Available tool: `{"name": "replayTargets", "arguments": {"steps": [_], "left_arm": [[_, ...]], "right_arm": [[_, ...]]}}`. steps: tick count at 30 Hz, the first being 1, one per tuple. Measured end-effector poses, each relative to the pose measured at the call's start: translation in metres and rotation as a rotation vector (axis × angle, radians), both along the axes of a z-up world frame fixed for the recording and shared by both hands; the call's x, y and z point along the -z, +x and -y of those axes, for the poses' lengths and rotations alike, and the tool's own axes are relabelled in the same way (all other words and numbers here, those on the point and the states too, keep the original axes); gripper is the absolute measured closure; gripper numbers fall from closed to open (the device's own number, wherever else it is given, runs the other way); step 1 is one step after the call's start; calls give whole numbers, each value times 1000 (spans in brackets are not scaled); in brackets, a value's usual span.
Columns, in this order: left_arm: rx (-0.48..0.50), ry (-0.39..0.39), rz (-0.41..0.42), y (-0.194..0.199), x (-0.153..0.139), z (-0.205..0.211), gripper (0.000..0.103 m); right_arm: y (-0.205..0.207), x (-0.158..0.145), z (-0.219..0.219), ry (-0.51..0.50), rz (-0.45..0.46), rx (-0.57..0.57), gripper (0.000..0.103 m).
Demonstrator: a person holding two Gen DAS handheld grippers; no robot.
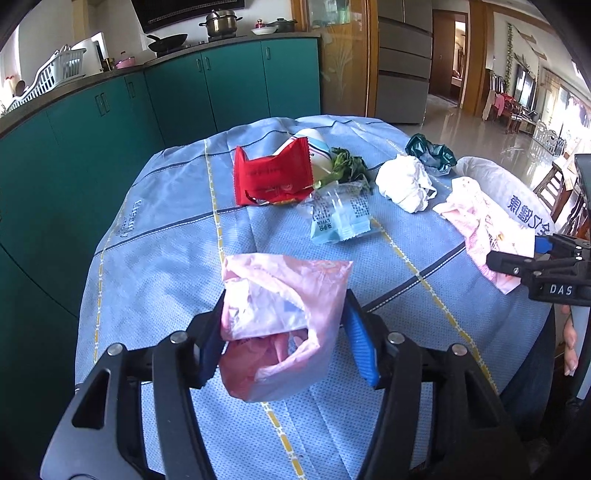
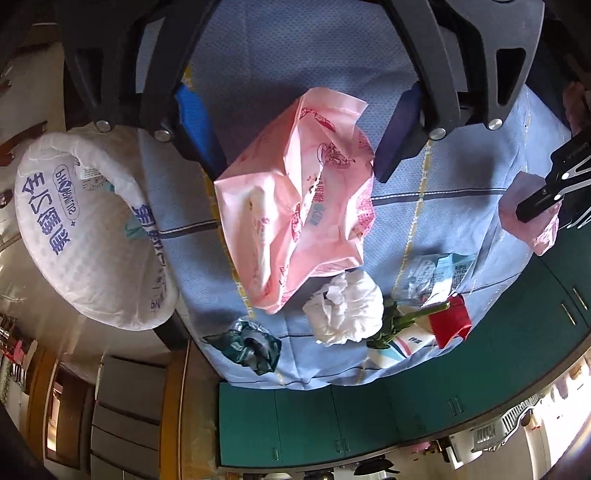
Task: Collect trash
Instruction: 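Lift the pink wipe pack and pink bag up off the table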
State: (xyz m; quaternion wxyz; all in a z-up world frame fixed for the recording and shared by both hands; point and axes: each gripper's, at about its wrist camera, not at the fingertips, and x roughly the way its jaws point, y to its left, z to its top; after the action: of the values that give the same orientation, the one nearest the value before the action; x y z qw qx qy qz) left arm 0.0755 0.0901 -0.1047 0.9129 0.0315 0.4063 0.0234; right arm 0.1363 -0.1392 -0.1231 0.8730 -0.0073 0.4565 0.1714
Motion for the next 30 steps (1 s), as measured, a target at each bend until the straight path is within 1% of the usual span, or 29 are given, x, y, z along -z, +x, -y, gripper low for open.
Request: {"name": "replayTargets", "arguments": {"steps": [1,4,6,8,10,12,14,16,19,21,22,25,27,28,29,30], "left_arm": [[-1,2,-1,0,1,0,42],[-8,17,-4,-1,3,0,35],[-18,23,3,-3,3,-3,23],[-27,14,0,-4,5,-7,21],[-39,2,-8,-3,7,-10,18],[-48,-11,-13,-2,8,-13,17],[-48,-13,-15,-2,8,-14,17],[-56,-5,-13,-2,8,-14,17],[-73,-16,-9,1,6,-18,16],[-77,-36,0,6,4,-21,9],[-80,-44,3,10,4,-22,8],[-72,-58,-11,24,8,-22,8],[-70,-53,-17,32,12,-19,10],[-64,-47,-17,34,13,-17,13],[-60,-40,-20,36,15,-14,22],[-51,-40,-31,37,17,-12,33]], "right_arm": [[0,0,0,-1,1,4,20],[0,-1,3,-1,5,21,16],[1,-4,7,8,5,37,15],[0,-9,10,32,13,42,14],[-2,-13,12,44,28,45,6],[-4,-17,11,50,46,45,4],[-2,-17,7,45,44,36,4],[2,-13,0,25,47,32,4],[8,-5,-13,-60,70,42,4],[12,1,-25,-118,85,23,4],[14,5,-31,-134,83,5,4],[17,14,-41,-148,82,-23,4],[15,16,-45,-143,98,-39,4],[14,15,-45,-139,103,-46,9],[13,15,-46,-134,105,-60,15],[13,16,-47,-131,96,-72,31]]}}
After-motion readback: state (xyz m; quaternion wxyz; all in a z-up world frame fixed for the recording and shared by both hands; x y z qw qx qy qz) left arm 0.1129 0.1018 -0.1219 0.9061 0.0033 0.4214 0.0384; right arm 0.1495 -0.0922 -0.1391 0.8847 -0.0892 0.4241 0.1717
